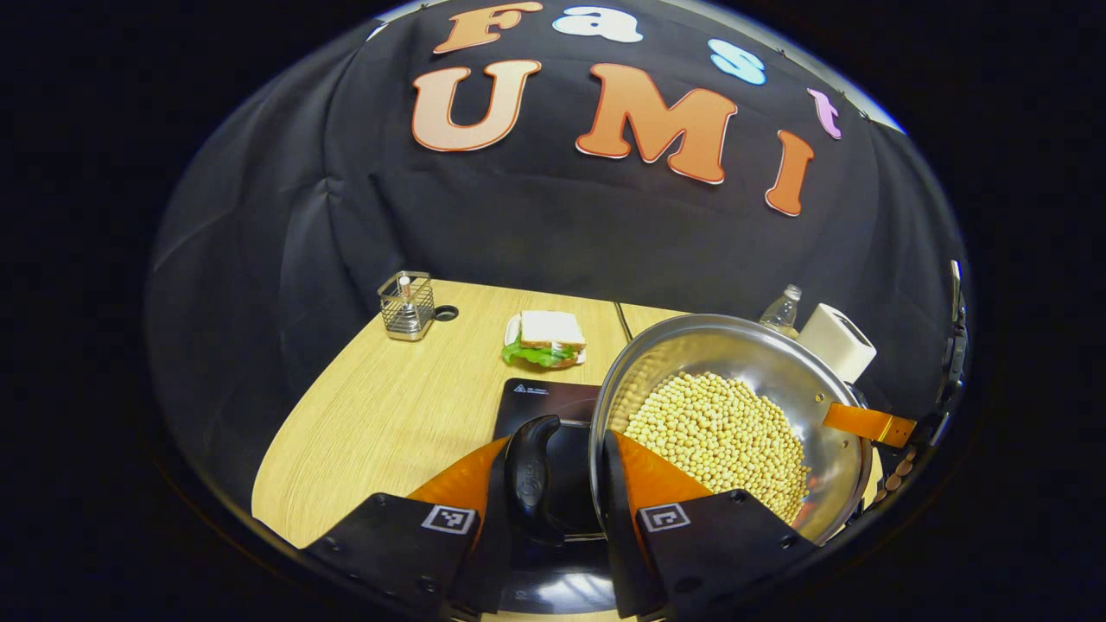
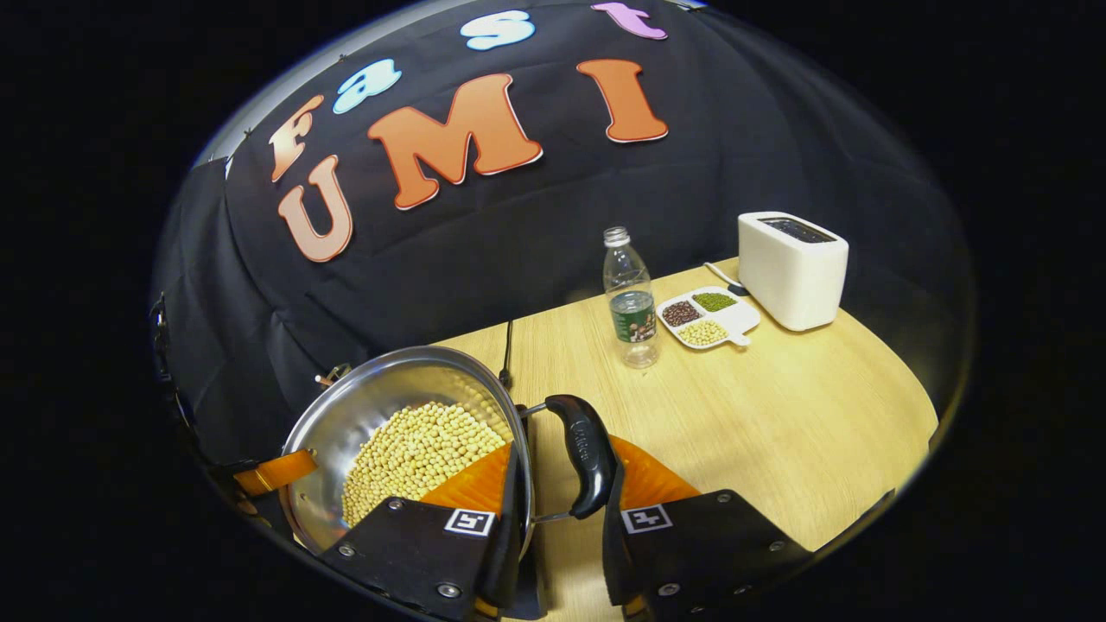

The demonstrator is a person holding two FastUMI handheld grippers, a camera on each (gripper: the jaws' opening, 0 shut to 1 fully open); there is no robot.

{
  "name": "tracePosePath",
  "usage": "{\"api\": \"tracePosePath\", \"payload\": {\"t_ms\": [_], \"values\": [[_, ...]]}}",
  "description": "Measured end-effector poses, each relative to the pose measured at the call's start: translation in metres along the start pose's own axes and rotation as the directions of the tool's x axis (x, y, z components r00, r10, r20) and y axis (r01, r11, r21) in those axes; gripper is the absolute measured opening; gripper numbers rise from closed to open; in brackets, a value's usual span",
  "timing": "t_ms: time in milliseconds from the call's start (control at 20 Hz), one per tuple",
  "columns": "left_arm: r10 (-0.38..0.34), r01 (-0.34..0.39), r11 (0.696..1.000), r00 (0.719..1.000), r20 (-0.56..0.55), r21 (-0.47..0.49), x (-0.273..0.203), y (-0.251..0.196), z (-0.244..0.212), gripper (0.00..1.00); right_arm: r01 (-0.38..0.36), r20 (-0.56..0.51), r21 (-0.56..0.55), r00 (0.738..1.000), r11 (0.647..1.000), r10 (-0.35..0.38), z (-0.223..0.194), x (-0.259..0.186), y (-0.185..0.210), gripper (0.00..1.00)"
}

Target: First push the handle of the pot to place it horizontally, then grasp the pot with both hands and set it on the induction cooktop.

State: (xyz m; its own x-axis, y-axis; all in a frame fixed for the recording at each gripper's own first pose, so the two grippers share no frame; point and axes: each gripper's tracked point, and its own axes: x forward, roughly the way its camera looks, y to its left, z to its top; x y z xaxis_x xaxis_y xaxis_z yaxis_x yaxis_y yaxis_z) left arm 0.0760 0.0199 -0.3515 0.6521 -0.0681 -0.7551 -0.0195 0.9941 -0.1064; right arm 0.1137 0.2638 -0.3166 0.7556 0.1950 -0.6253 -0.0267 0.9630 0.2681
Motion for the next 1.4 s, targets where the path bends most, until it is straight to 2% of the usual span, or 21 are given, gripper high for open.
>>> {"api": "tracePosePath", "payload": {"t_ms": [50, 300, 350, 400, 450, 600, 650, 700, 900, 1000, 1050, 1150, 1200, 1400], "values": [[0.002, -0.003, 1.0, 1.0, -0.004, -0.004, 0.003, 0.004, -0.001, 0.52, -0.002, -0.006, -0.001, 1.0, 1.0, 0.002, -0.003, 0.004, 0.004, 0.39], [0.022, -0.023, 1.0, 1.0, -0.018, -0.015, 0.021, 0.024, -0.008, 0.58, -0.016, -0.038, -0.006, 0.999, 1.0, 0.015, -0.018, 0.025, 0.021, 0.39], [0.024, -0.025, 0.999, 0.999, -0.023, -0.02, 0.025, 0.028, -0.011, 0.55, -0.017, -0.047, -0.008, 0.999, 1.0, 0.016, -0.022, 0.028, 0.023, 0.39], [0.026, -0.026, 0.999, 0.999, -0.028, -0.026, 0.027, 0.032, -0.014, 0.58, -0.018, -0.053, -0.009, 0.998, 1.0, 0.018, -0.025, 0.032, 0.025, 0.36], [0.028, -0.029, 0.999, 0.999, -0.033, -0.032, 0.031, 0.037, -0.018, 0.55, -0.019, -0.059, -0.011, 0.998, 1.0, 0.018, -0.027, 0.035, 0.028, 0.39], [0.035, -0.036, 0.999, 0.998, -0.044, -0.038, 0.042, 0.047, -0.029, 0.52, -0.021, -0.084, -0.02, 0.996, 1.0, 0.019, -0.036, 0.045, 0.034, 0.39], [0.036, -0.037, 0.999, 0.998, -0.047, -0.039, 0.045, 0.048, -0.031, 0.52, -0.02, -0.092, -0.021, 0.996, 1.0, 0.018, -0.039, 0.046, 0.035, 0.36], [0.035, -0.038, 0.998, 0.998, -0.052, -0.042, 0.045, 0.047, -0.034, 0.52, -0.019, -0.098, -0.02, 0.995, 1.0, 0.017, -0.042, 0.049, 0.035, 0.39], [0.03, -0.033, 0.998, 0.997, -0.066, -0.048, 0.045, 0.047, -0.036, 0.55, -0.008, -0.112, -0.027, 0.994, 1.0, 0.005, -0.047, 0.05, 0.036, 0.41], [0.024, -0.028, 0.999, 0.997, -0.069, -0.045, 0.044, 0.046, -0.038, 0.53, -0.004, -0.121, -0.028, 0.993, 1.0, 0.001, -0.05, 0.052, 0.035, 0.42], [0.022, -0.025, 0.999, 0.997, -0.071, -0.046, 0.045, 0.047, -0.039, 0.57, -0.007, -0.127, -0.032, 0.992, 0.999, 0.003, -0.053, 0.051, 0.035, 0.42], [0.024, -0.028, 0.998, 0.996, -0.081, -0.054, 0.043, 0.046, -0.041, 0.58, -0.01, -0.14, -0.036, 0.99, 0.999, 0.005, -0.056, 0.053, 0.037, 0.45], [0.026, -0.031, 0.998, 0.996, -0.089, -0.059, 0.044, 0.045, -0.042, 0.55, -0.013, -0.148, -0.039, 0.989, 0.999, 0.007, -0.057, 0.053, 0.039, 0.46], [0.035, -0.039, 0.998, 0.996, -0.086, -0.045, 0.043, 0.047, -0.041, 0.61, -0.017, -0.138, -0.057, 0.99, 0.998, 0.009, -0.058, 0.052, 0.038, 0.53]]}}
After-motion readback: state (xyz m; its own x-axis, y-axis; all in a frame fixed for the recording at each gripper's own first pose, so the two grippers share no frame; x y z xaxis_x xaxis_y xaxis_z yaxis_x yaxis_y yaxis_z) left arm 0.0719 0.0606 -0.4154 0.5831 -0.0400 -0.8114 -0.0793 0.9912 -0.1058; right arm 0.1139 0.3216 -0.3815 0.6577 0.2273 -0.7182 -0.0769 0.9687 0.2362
